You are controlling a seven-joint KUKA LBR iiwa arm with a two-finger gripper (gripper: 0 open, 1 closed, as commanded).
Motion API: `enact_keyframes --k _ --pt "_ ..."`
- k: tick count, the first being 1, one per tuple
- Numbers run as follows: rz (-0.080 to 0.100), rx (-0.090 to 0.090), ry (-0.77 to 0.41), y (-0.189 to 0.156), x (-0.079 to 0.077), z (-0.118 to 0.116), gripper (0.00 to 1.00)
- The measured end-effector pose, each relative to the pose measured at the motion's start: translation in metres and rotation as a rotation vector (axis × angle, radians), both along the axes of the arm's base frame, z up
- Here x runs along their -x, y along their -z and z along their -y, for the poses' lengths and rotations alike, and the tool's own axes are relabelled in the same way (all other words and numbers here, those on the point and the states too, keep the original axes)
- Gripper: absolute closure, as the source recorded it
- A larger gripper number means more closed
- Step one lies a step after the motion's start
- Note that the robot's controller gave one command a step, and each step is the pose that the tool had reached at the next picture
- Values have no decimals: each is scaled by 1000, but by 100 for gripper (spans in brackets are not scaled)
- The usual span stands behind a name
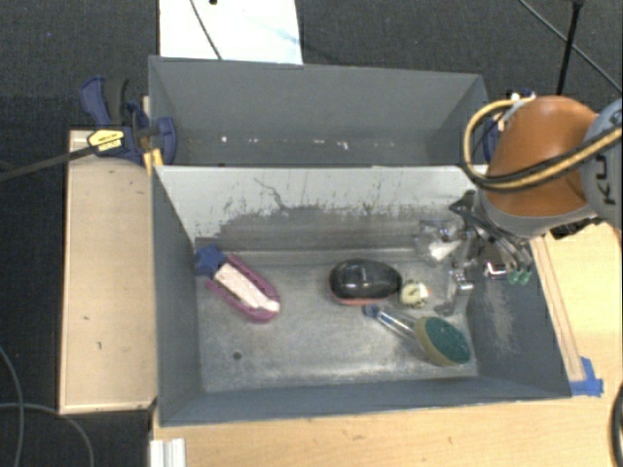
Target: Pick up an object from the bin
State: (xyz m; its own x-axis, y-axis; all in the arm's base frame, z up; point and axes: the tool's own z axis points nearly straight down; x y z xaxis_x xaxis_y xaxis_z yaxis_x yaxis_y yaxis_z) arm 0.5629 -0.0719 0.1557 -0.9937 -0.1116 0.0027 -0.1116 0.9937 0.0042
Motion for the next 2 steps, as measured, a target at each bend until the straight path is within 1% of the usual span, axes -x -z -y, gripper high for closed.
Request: enact_keyframes --k 1,2 --pt "5 0 14 87 -2 -51 0" --pt "1 1 366 86 29 -126 0"
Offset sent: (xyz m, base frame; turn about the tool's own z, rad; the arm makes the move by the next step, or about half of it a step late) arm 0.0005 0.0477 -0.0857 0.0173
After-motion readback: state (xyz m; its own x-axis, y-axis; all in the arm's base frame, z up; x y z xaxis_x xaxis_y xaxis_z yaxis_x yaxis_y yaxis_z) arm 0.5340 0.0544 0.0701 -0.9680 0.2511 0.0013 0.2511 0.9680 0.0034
